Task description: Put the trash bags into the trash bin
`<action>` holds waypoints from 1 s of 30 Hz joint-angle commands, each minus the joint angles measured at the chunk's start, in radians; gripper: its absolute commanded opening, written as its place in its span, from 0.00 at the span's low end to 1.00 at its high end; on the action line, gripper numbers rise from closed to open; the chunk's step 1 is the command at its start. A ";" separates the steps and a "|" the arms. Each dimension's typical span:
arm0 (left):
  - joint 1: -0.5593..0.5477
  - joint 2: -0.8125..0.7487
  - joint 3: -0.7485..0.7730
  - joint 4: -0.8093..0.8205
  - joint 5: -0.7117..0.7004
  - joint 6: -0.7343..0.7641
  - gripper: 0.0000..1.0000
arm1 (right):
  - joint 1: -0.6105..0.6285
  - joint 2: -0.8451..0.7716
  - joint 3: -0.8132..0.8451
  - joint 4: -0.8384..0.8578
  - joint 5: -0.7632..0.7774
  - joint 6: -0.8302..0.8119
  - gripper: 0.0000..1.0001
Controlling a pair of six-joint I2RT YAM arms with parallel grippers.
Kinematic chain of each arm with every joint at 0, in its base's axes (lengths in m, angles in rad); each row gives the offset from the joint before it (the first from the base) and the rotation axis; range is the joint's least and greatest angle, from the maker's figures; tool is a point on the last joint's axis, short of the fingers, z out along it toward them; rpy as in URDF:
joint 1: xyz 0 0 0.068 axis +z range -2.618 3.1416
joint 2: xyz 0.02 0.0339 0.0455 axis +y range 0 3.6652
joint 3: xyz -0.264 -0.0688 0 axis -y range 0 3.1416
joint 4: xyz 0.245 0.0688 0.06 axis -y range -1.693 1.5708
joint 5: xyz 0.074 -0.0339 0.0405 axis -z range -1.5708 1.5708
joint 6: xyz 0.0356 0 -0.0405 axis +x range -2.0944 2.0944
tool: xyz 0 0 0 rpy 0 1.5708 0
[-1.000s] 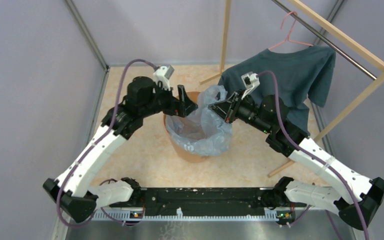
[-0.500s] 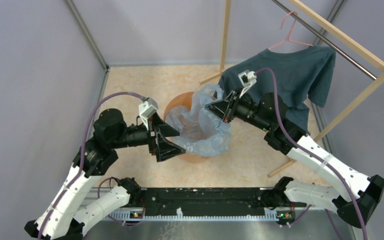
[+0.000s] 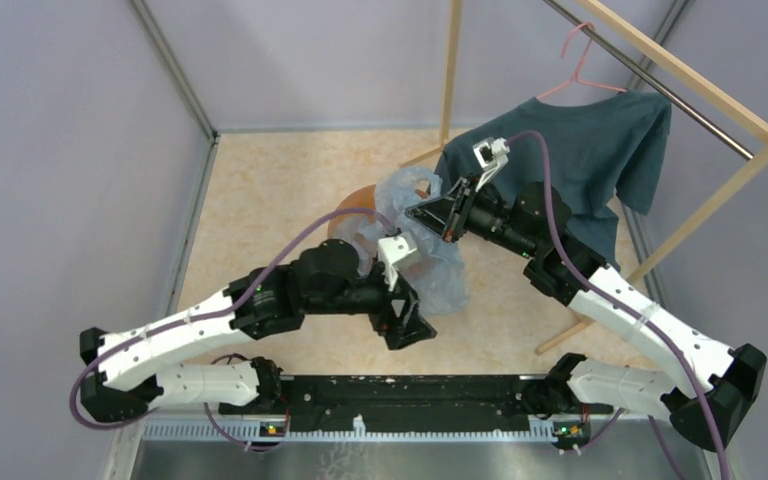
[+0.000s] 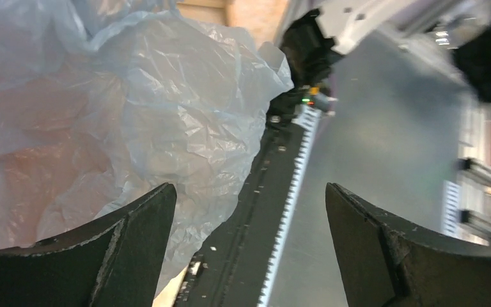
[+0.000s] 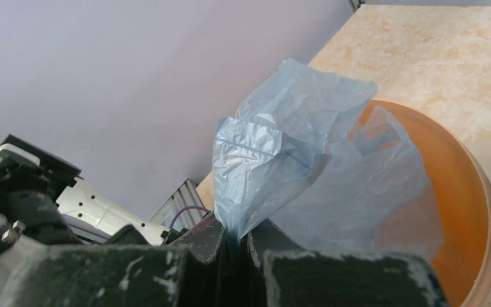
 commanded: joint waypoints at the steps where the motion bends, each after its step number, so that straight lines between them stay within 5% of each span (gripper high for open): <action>1: -0.114 0.071 0.107 -0.044 -0.487 0.046 0.87 | -0.008 0.000 0.045 0.053 -0.015 0.007 0.00; 6: -0.116 0.126 0.137 -0.123 -0.742 -0.071 0.59 | -0.010 -0.013 0.038 0.048 -0.009 0.003 0.00; 15: -0.064 0.195 0.204 -0.231 -0.857 -0.136 0.25 | -0.011 -0.001 0.021 0.117 -0.055 0.048 0.00; 21: 0.082 0.197 0.215 -0.195 -0.781 -0.123 0.07 | -0.012 0.018 0.011 0.145 -0.082 0.078 0.00; 25: 0.217 0.217 0.231 -0.163 -0.719 -0.062 0.03 | -0.011 0.036 0.005 0.139 -0.082 0.084 0.00; 30: 0.237 0.232 0.126 -0.071 -0.588 -0.024 0.00 | -0.010 0.101 -0.009 0.091 -0.092 0.051 0.00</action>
